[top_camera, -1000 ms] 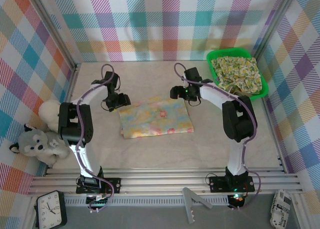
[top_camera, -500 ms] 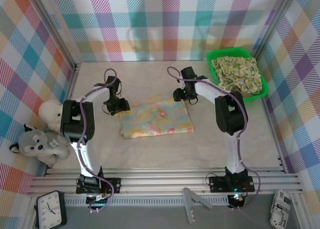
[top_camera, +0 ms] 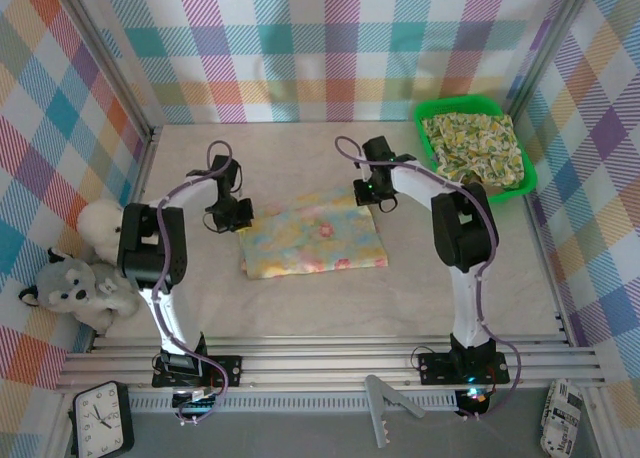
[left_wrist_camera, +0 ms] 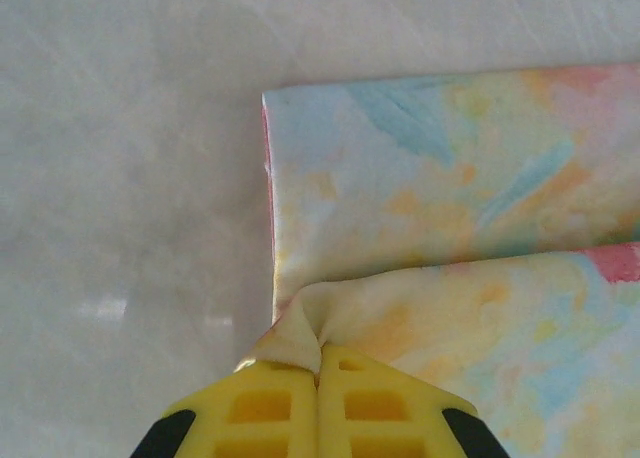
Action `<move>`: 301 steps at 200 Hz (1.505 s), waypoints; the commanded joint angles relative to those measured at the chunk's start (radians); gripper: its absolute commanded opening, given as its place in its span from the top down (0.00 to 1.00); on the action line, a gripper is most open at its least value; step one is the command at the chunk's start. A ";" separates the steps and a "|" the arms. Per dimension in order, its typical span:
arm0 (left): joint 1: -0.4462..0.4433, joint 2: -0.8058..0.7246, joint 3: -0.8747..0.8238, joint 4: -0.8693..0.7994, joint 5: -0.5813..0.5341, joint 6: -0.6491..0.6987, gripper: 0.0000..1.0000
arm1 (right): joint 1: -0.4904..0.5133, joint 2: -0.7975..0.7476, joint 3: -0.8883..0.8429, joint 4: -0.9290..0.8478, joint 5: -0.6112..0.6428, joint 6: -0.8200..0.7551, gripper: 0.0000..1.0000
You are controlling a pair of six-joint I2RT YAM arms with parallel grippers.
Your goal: Fold and stack the skirts
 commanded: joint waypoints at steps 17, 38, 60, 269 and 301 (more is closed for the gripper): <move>0.004 -0.255 -0.063 -0.009 0.029 -0.059 1.00 | -0.003 -0.238 -0.121 0.049 0.022 0.042 1.00; 0.004 -0.349 -0.071 -0.018 0.050 -0.076 1.00 | -0.003 -0.300 -0.156 0.067 0.037 0.063 1.00; 0.004 -0.394 -0.035 -0.040 0.057 -0.078 1.00 | -0.005 -0.348 -0.168 0.119 0.050 0.082 1.00; 0.031 -0.181 -0.140 0.078 0.157 -0.133 0.07 | -0.030 -0.136 -0.087 0.154 -0.501 0.360 0.01; 0.061 -0.143 -0.204 0.169 0.268 -0.140 0.20 | -0.021 -0.125 -0.174 0.202 -0.508 0.474 0.01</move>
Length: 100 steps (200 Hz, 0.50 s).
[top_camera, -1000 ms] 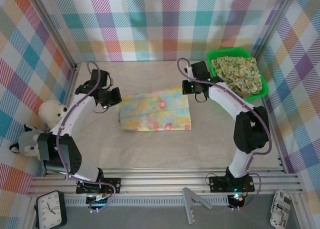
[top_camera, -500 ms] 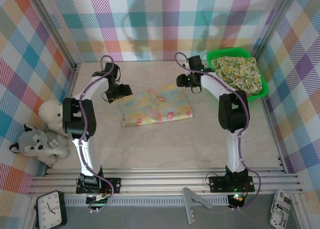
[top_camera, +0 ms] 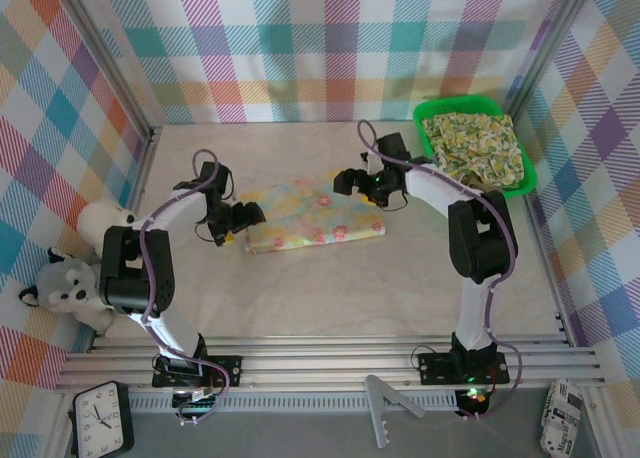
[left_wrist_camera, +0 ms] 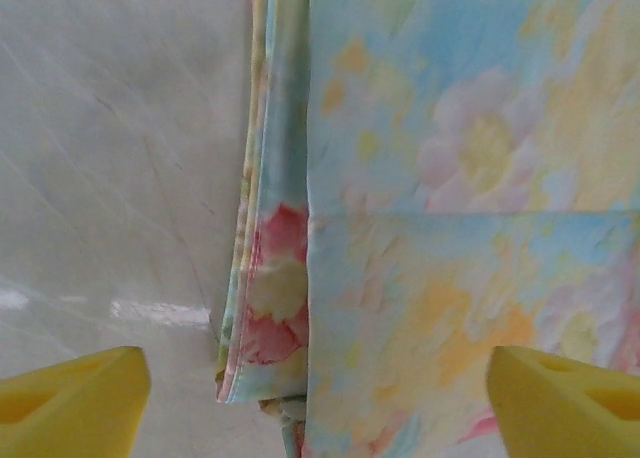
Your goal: Fold and stack the skirts
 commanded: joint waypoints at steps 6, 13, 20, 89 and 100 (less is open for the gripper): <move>0.037 0.043 -0.039 0.113 0.143 -0.015 0.21 | 0.007 -0.004 -0.063 0.066 -0.067 0.133 0.01; 0.039 0.059 -0.038 0.128 0.161 -0.017 0.24 | 0.007 -0.003 -0.080 0.066 -0.053 0.137 0.01; 0.039 0.075 -0.038 0.141 0.179 -0.019 0.25 | 0.007 -0.002 -0.096 0.064 -0.048 0.139 0.01; 0.031 0.150 -0.057 0.233 0.308 -0.037 0.50 | 0.007 0.036 -0.166 0.064 -0.037 0.153 0.01; 0.031 0.150 -0.066 0.239 0.305 -0.035 0.58 | 0.007 0.039 -0.166 0.063 -0.036 0.155 0.01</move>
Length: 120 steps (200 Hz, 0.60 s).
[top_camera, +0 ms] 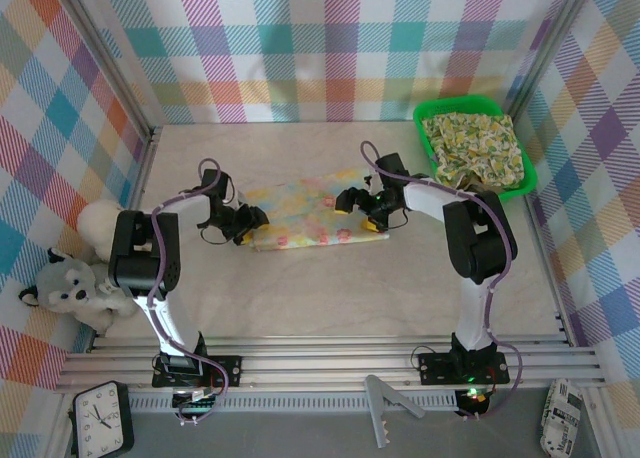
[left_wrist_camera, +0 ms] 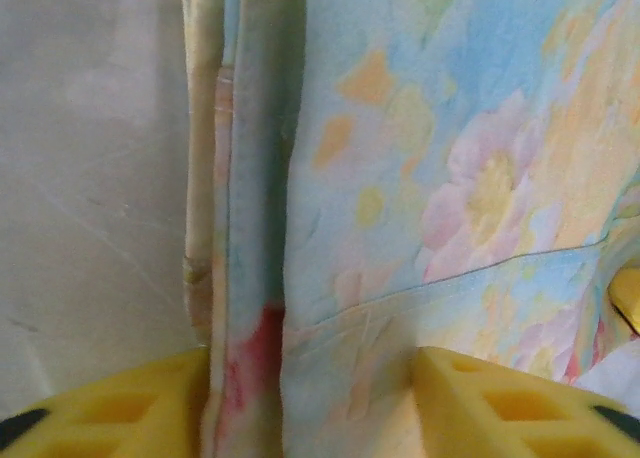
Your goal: Fold and stack the skirts
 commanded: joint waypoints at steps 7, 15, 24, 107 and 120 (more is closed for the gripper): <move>0.000 0.014 -0.032 0.038 0.049 0.007 0.63 | -0.001 0.036 -0.019 0.015 -0.008 0.020 0.01; 0.001 0.013 -0.035 0.038 0.038 0.009 0.68 | -0.001 0.035 -0.020 0.015 -0.007 0.020 0.01; 0.003 0.013 -0.036 0.037 0.025 0.011 0.73 | -0.001 0.035 -0.025 0.017 -0.008 0.023 0.01; -0.010 -0.076 0.162 -0.322 -0.345 0.144 1.00 | -0.001 -0.090 -0.099 0.084 -0.011 0.105 0.01; -0.035 -0.088 0.204 -0.378 -0.418 0.163 1.00 | -0.001 -0.101 -0.104 0.091 0.007 0.105 0.01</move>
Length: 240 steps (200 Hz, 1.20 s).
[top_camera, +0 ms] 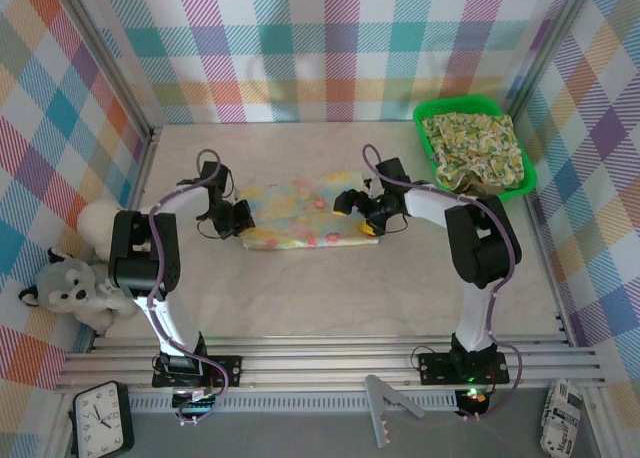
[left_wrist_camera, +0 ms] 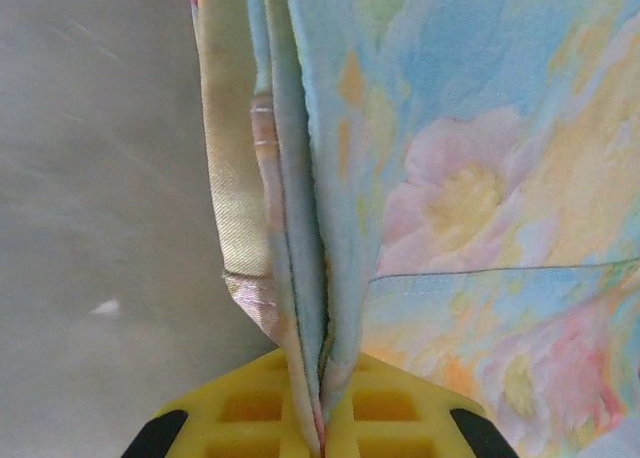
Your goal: Fold and stack the skirts
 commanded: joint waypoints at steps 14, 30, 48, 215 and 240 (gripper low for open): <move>-0.052 -0.074 0.126 -0.236 -0.265 0.078 1.00 | -0.005 -0.036 -0.017 0.003 0.026 0.027 0.15; -0.085 -0.064 0.168 -0.284 -0.323 0.081 1.00 | -0.002 -0.011 -0.025 0.030 -0.017 0.045 0.37; -0.129 -0.041 0.225 -0.341 -0.390 0.083 1.00 | 0.008 0.014 -0.034 0.065 -0.069 0.058 0.54; -0.481 0.414 0.908 -0.566 -0.268 -0.022 1.00 | 0.081 0.116 -0.115 0.120 0.018 0.140 1.00; -0.497 0.470 0.941 -0.496 -0.176 -0.074 1.00 | 0.081 0.118 -0.115 0.125 0.020 0.142 1.00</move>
